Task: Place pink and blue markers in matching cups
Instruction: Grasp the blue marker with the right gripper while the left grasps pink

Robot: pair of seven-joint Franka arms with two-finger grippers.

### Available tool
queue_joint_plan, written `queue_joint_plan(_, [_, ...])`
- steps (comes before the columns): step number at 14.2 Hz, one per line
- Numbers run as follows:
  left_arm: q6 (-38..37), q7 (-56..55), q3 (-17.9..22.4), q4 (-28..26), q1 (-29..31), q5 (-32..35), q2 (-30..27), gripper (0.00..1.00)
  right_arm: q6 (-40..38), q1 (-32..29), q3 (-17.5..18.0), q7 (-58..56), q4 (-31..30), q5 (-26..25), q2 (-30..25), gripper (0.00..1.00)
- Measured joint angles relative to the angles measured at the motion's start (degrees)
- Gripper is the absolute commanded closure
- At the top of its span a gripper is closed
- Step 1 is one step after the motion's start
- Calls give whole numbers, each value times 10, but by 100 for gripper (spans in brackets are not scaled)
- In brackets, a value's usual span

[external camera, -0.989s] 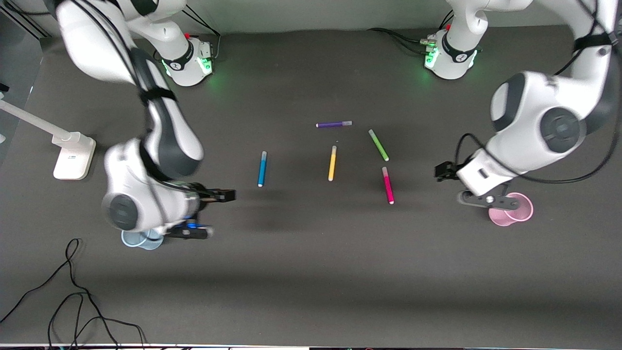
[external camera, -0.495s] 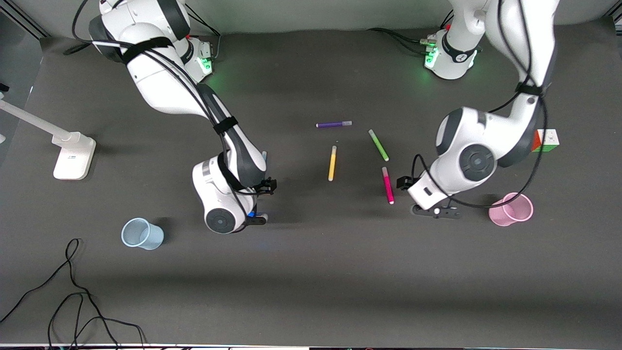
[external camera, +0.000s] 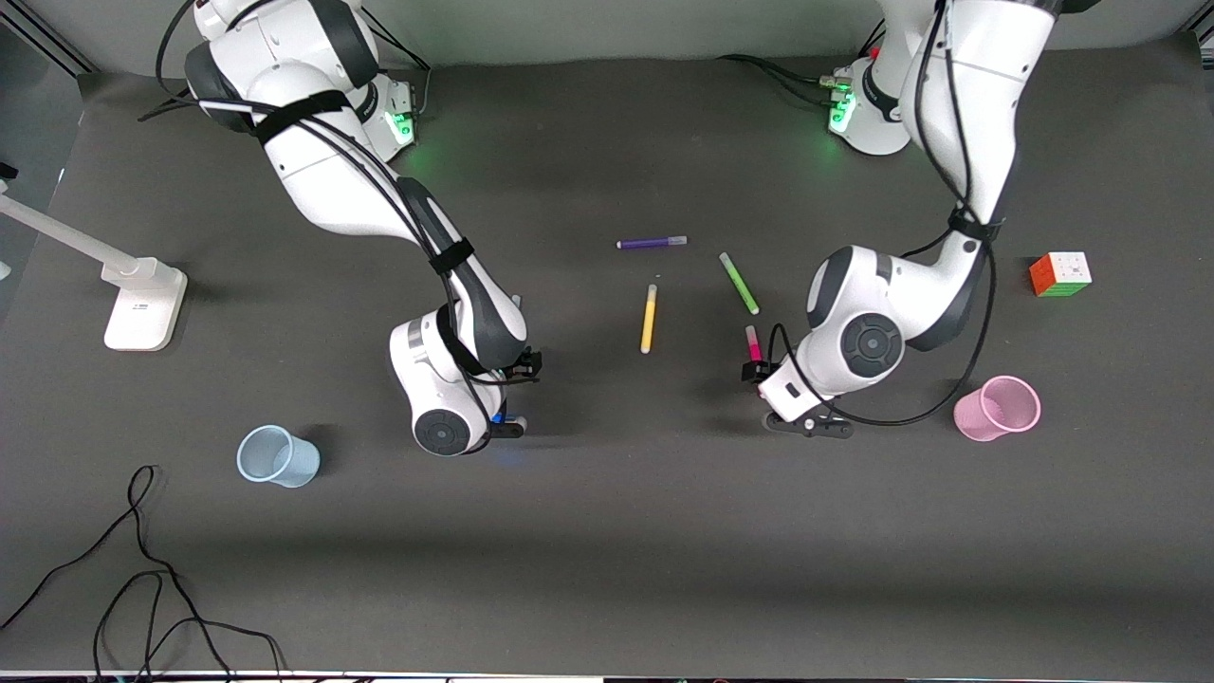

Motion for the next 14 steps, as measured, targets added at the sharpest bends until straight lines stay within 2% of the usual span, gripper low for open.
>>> queue_joint_plan(1, [11,0,0,-1,-6,0,7,1,0,0,0,0,0,0,3,32])
queue_joint_plan(5, [41,-4,-1,-29,-22,-3,14,3,-3,0,0,0,2,1,3,95])
queue_joint_plan(6, [42,-8,-1,-33,-23,-4,14,4,-3,0,0,0,2,2,3,100])
queue_joint_plan(7, [43,-10,-1,-36,-23,-4,14,6,-3,0,0,0,2,4,2,100])
queue_joint_plan(9, [43,-23,-1,-38,-25,-8,14,16,-4,0,-1,0,2,9,2,100])
queue_joint_plan(11, [42,-68,-1,-39,-28,-13,14,16,-4,0,-1,0,2,10,2,100])
queue_joint_plan(13, [42,-119,-2,-39,-39,-13,14,23,-3,-1,-1,4,2,11,2,100])
queue_joint_plan(14, [42,-135,-2,-39,-45,-14,14,23,-2,-1,-2,8,4,11,1,100])
